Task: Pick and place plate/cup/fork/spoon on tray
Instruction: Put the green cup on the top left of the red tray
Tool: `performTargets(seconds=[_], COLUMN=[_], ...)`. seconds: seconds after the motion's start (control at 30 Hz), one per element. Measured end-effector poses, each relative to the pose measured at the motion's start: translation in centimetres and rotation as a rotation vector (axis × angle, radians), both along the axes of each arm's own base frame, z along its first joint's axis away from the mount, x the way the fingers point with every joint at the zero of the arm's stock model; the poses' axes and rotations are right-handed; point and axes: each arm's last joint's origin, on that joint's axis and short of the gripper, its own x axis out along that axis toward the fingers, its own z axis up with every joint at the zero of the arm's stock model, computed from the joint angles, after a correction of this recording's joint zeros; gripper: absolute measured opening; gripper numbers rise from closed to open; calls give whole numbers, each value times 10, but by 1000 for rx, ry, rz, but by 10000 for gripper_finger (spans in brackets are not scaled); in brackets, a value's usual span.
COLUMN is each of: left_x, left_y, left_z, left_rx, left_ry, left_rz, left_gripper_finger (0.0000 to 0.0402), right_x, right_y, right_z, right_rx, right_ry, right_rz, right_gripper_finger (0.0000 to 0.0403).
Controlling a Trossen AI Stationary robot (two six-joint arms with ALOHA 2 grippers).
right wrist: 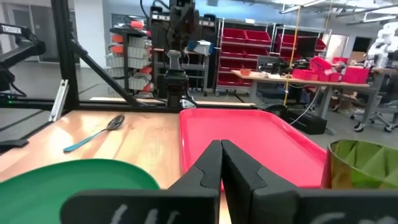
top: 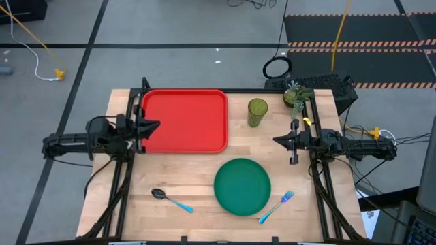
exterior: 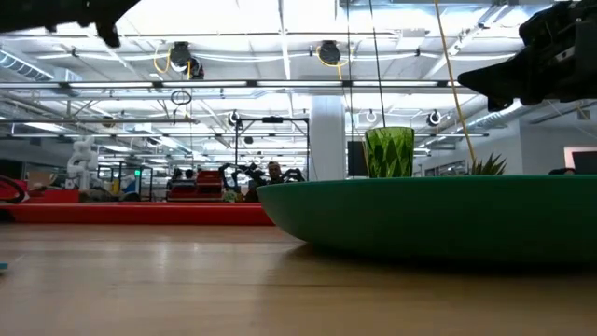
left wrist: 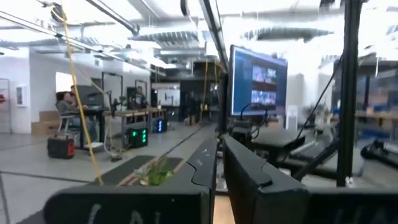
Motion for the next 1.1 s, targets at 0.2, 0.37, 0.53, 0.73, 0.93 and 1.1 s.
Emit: performTargets(seconds=[0.2, 0.37, 0.53, 0.73, 0.93, 1.1], left_x=[25, 48, 66, 81, 86, 87], left_y=[-1, -2, -1, -1, -1, 0], left_z=[40, 67, 92, 113, 135, 152], left_rx=[99, 136, 126, 109, 95, 119], left_ry=[131, 200, 271, 362, 391, 401], left_rz=[-39, -113, -120, -129, -130, -127], left_gripper_finger=[33, 32, 32, 32, 33, 33], right_x=[0, 0, 0, 0, 0, 0], right_y=[0, 0, 0, 0, 0, 0], right_z=[0, 1, -2, -3, -3, -3], right_rx=[3, 72, 128, 160, 160, 182], right_ry=[-5, -14, 5, 10, 10, 7], right_rz=[1, 5, 7, 8, 8, 9], right_gripper_finger=[0, 0, 0, 0, 0, 0])
